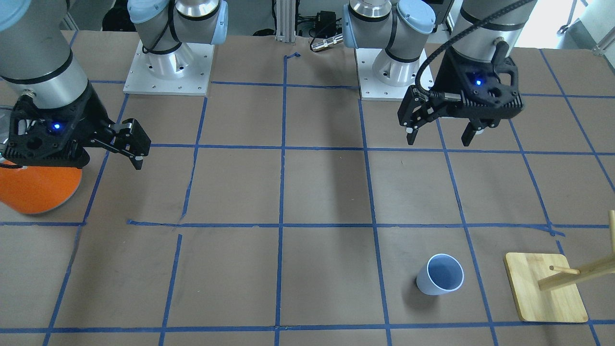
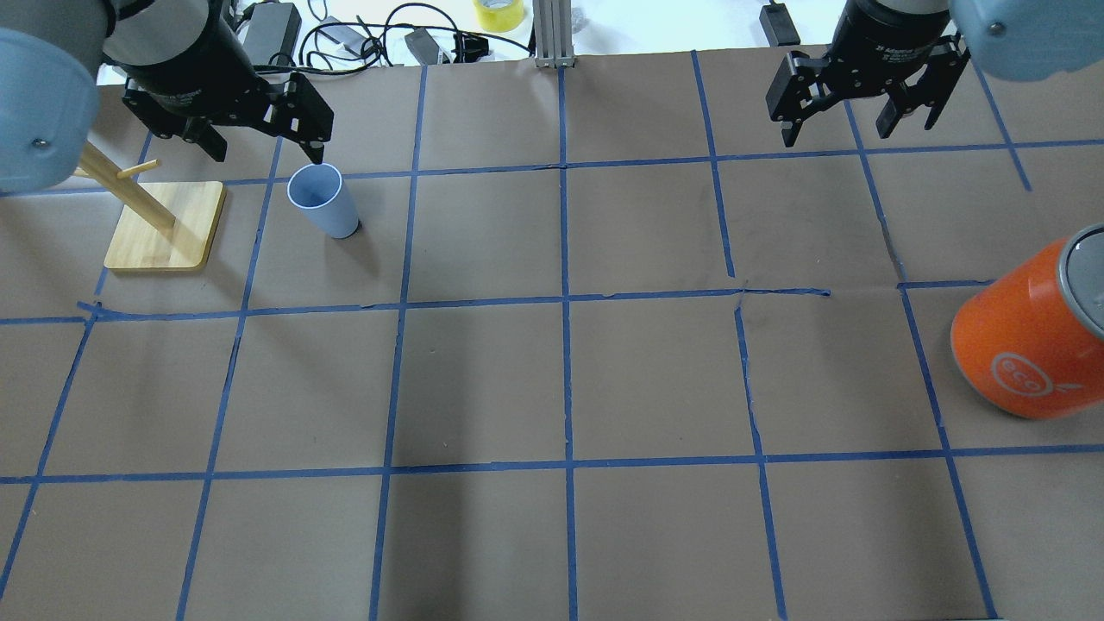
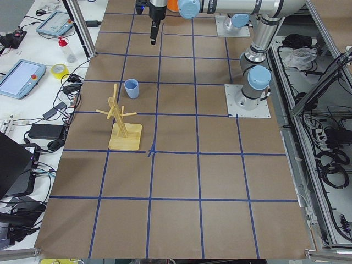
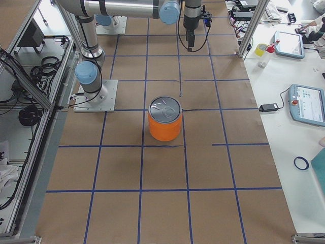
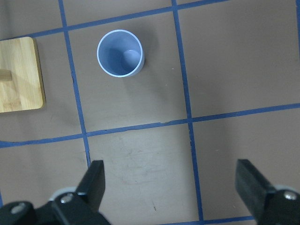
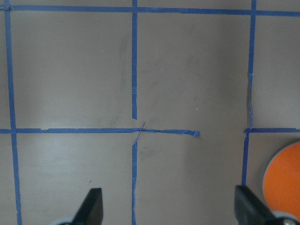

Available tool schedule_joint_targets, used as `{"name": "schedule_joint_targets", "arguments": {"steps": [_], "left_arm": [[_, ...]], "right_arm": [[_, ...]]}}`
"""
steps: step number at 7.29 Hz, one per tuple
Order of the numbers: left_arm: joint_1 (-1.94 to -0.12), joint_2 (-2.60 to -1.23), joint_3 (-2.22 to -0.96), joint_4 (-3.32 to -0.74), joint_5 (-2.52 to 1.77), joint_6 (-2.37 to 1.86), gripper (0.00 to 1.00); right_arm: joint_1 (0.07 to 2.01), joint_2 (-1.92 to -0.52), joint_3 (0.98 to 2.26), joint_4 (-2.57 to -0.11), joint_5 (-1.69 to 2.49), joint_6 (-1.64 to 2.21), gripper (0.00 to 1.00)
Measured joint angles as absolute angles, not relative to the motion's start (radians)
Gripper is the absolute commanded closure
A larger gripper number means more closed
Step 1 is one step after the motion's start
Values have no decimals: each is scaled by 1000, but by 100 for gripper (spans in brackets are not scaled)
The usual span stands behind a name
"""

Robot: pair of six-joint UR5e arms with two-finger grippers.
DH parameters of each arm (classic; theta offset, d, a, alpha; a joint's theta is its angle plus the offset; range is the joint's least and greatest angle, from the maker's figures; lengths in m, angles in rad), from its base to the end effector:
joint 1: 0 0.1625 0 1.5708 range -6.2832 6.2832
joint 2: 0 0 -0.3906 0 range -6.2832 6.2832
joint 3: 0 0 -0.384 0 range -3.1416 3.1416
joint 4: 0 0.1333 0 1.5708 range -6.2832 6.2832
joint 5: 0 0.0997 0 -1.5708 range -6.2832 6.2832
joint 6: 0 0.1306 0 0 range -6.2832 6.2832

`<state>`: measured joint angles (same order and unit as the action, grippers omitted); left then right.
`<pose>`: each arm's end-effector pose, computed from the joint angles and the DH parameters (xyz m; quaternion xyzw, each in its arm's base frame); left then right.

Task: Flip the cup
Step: 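Open the left gripper and raise it away from the cup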

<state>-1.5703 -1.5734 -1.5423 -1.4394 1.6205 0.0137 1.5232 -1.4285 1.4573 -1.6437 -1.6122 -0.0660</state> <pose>-0.1266 -0.5039 0.4498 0.0046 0.9966 -0.0784 0.0253 0.1018 -0.5501 0.4121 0.0087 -0.9995 0.0208 0.0219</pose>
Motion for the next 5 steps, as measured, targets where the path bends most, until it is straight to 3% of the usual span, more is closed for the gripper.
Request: {"name": "schedule_joint_targets", "arguments": {"steps": [5], "left_arm": [[-1589, -1547, -1547, -1499, 1625, -55, 0]], "right_arm": [[1523, -1429, 1458, -1644, -1612, -66, 0]]}}
